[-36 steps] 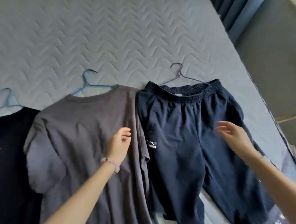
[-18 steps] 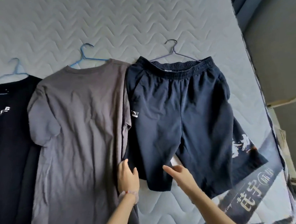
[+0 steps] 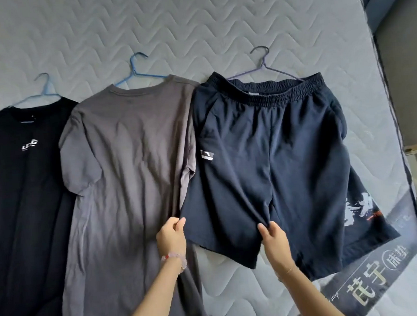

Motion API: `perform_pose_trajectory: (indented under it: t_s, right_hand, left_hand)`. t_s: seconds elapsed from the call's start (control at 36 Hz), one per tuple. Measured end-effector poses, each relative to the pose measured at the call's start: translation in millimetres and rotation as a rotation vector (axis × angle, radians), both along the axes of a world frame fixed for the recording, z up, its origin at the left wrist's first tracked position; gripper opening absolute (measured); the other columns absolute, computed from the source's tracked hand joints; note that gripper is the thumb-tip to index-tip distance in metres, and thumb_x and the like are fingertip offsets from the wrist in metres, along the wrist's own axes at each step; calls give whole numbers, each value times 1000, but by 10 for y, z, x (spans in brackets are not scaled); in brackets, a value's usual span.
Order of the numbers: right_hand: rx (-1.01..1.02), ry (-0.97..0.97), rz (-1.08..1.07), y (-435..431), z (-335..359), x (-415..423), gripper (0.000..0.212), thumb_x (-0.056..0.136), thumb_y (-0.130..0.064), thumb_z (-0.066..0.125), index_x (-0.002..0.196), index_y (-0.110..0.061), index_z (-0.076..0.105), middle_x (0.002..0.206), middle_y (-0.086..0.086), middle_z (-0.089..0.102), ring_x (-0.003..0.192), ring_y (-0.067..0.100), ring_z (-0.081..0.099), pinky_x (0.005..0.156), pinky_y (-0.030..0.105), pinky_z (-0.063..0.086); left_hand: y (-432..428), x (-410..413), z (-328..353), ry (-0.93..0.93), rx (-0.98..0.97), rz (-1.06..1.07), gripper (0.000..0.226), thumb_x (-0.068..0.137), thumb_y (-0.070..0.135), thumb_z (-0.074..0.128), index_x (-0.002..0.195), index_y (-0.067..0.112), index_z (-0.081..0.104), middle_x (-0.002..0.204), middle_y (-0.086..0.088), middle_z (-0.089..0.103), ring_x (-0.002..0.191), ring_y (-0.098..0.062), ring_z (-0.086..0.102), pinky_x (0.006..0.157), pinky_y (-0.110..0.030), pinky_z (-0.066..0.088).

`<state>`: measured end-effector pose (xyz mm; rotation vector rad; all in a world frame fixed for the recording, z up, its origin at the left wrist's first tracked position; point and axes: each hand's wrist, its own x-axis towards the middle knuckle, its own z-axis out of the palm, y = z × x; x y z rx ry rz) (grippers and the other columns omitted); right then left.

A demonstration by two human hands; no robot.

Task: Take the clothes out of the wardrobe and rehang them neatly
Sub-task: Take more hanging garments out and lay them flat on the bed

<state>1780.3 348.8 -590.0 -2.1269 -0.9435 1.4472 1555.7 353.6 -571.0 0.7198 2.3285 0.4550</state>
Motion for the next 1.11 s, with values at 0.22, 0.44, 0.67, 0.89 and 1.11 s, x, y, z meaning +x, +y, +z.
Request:
perform_pose_trajectory:
  t_s: [0.22, 0.44, 0.67, 0.89, 1.11]
  right_hand:
    - [94, -131, 50, -68, 188, 237, 40, 94, -16, 49, 61, -15, 27, 55, -4, 28, 58, 16, 24, 53, 29, 20]
    - [-155, -68, 63, -415, 36, 242, 45, 92, -21, 56, 54, -16, 32, 51, -3, 33, 56, 16, 31, 56, 34, 26]
    - [-293, -83, 248, -469, -4, 237, 26, 88, -45, 55, 84, -20, 53, 90, -2, 64, 86, 22, 60, 73, 33, 44]
    - [-42, -204, 24, -184, 301, 1375, 8, 84, -32, 61, 87, -25, 63, 81, -2, 71, 81, 21, 67, 83, 41, 53]
    - [-44, -356, -28, 258, 218, 2409, 29, 81, -19, 65, 109, -14, 60, 105, 8, 65, 105, 28, 61, 84, 33, 47]
  left_hand:
    - [-369, -145, 398, -251, 174, 81, 31, 92, 22, 58, 62, 17, 49, 51, 9, 43, 54, -8, 33, 62, -25, 44]
    - [-903, -143, 184, -330, 5, 278, 27, 95, 8, 52, 68, 9, 54, 66, -6, 46, 61, -15, 45, 47, -17, 56]
    - [-675, -107, -74, -27, -242, 42, 15, 94, 11, 53, 87, 1, 61, 100, -30, 67, 96, -44, 63, 86, -45, 53]
    - [-522, 694, 421, 284, 177, -304, 20, 79, -4, 64, 98, 3, 62, 98, -16, 63, 88, -35, 61, 79, -37, 44]
    - [-714, 2293, 238, -466, -291, -275, 13, 86, 18, 62, 89, 13, 50, 96, -5, 53, 98, -27, 56, 84, -29, 44]
